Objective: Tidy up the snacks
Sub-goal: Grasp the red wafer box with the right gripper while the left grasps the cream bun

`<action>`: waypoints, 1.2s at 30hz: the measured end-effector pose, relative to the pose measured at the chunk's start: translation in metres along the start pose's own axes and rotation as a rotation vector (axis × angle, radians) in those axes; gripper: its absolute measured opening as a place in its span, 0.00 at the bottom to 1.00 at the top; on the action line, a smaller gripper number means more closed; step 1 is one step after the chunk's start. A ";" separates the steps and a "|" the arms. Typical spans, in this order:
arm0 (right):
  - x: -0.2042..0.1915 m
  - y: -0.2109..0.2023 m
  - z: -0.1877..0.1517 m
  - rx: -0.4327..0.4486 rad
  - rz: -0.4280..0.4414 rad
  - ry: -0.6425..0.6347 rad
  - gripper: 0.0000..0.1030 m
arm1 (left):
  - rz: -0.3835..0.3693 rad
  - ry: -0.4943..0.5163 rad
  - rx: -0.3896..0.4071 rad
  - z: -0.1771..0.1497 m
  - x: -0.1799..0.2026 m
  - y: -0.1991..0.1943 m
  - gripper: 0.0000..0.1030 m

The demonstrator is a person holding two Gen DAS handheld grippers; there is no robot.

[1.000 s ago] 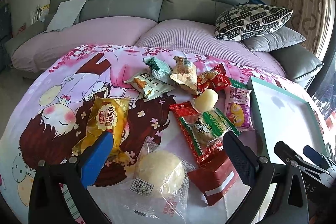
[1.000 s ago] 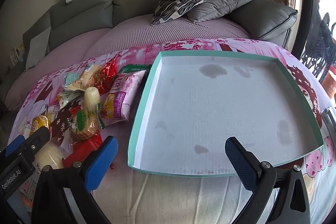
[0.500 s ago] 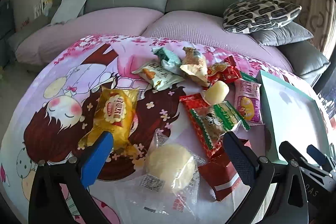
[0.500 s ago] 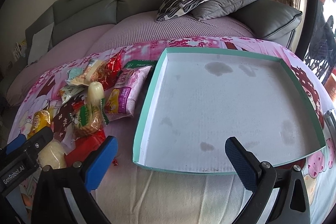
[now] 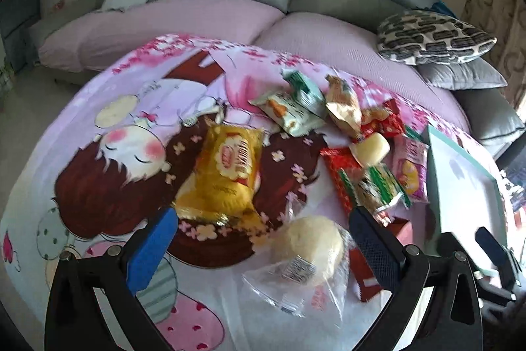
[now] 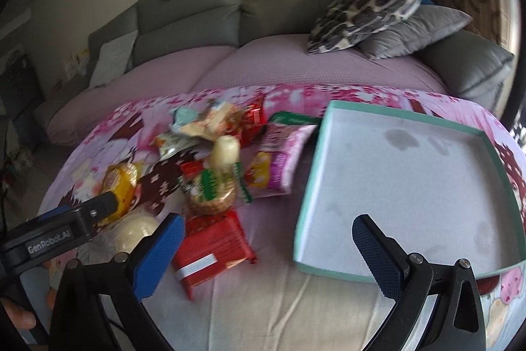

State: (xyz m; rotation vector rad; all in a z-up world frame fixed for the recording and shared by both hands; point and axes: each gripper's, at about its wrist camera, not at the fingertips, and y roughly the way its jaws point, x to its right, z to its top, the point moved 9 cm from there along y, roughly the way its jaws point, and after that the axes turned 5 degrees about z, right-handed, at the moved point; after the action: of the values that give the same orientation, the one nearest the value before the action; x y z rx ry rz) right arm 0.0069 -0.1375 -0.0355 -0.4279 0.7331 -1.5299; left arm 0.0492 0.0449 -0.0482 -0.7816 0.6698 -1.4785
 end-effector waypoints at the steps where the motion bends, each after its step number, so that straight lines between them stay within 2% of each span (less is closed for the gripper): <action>1: -0.005 0.001 -0.001 -0.005 0.008 -0.018 1.00 | -0.010 0.010 -0.005 -0.001 0.003 0.000 1.00; 8: -0.029 0.009 -0.011 -0.047 0.064 -0.098 0.97 | -0.079 0.063 -0.068 -0.015 0.024 0.007 1.00; 10: -0.035 0.012 -0.014 -0.059 0.082 -0.128 0.89 | -0.082 0.069 -0.083 -0.018 0.027 0.011 0.99; 14: -0.041 0.020 -0.021 -0.090 0.103 -0.152 0.83 | -0.103 0.066 -0.127 -0.025 0.031 0.019 0.88; 18: -0.043 0.033 -0.030 -0.131 0.109 -0.162 0.75 | -0.103 0.075 -0.144 -0.030 0.033 0.023 0.87; 20: -0.044 0.038 -0.034 -0.146 0.108 -0.167 0.75 | -0.106 0.075 -0.153 -0.033 0.034 0.026 0.80; 25: -0.047 0.050 -0.040 -0.171 0.111 -0.177 0.75 | -0.120 0.053 -0.197 -0.039 0.033 0.038 0.70; 30: -0.046 0.057 -0.042 -0.181 0.110 -0.168 0.75 | -0.127 0.046 -0.196 -0.040 0.034 0.039 0.64; 33: -0.045 0.057 -0.041 -0.180 0.108 -0.165 0.73 | -0.134 0.041 -0.195 -0.040 0.035 0.039 0.54; 36: -0.044 0.056 -0.040 -0.177 0.109 -0.161 0.71 | -0.135 0.033 -0.188 -0.038 0.033 0.038 0.53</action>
State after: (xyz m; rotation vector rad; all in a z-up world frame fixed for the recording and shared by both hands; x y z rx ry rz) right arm 0.0264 -0.0853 -0.0952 -0.6265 0.7557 -1.3172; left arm 0.0417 0.0077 -0.0984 -0.9642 0.8016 -1.5687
